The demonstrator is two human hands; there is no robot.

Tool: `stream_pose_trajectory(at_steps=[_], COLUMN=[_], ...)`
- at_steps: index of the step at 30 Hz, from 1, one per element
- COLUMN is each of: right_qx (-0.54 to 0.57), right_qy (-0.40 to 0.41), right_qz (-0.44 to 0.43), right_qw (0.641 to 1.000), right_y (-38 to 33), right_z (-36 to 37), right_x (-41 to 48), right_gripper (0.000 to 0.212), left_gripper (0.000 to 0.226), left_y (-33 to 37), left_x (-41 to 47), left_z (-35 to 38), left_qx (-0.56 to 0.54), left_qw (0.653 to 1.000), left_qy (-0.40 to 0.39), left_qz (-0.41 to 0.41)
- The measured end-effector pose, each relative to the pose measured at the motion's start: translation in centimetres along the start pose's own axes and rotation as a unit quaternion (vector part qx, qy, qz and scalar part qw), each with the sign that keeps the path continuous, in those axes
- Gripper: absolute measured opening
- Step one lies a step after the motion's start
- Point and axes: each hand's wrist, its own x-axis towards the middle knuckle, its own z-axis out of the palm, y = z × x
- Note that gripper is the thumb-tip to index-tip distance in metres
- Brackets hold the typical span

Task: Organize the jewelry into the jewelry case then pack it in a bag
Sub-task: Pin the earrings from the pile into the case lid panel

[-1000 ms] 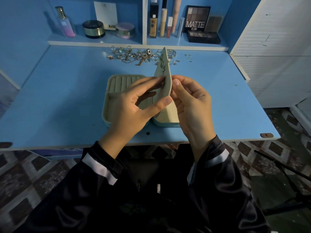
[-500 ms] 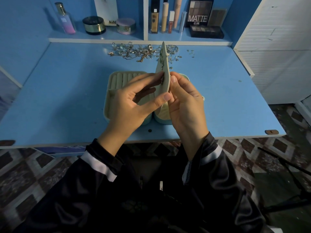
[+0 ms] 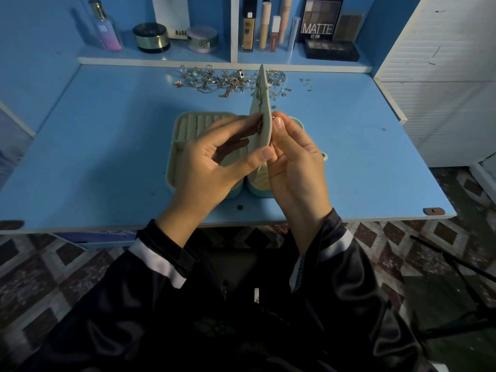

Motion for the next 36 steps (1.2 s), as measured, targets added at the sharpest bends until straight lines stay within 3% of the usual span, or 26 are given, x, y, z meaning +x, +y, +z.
stream_pose_trajectory(at_steps=[16,29,36], right_qx=[-0.108,-0.323,-0.352], right_qy=[-0.025,-0.027,-0.037], right_qz=[-0.046,-0.177,-0.186], right_qw=[0.993,0.929,0.917], right_y=[-0.7,-2.3,-2.6], right_z=[-0.4,-0.2,-0.1], right_x=[0.1,0.2,0.2], right_gripper=[0.014,0.01,0.01], left_gripper=[0.048,0.048,0.048], left_y=[-0.2,-0.2,-0.2], left_x=[0.0,-0.1,-0.1], left_z=[-0.1,-0.2,-0.1], left_qx=[0.005,-0.009,-0.006], left_qw=[1.0,1.0,1.0], left_qy=[-0.001,0.006,0.003], left_qz=[0.009,-0.001,0.005])
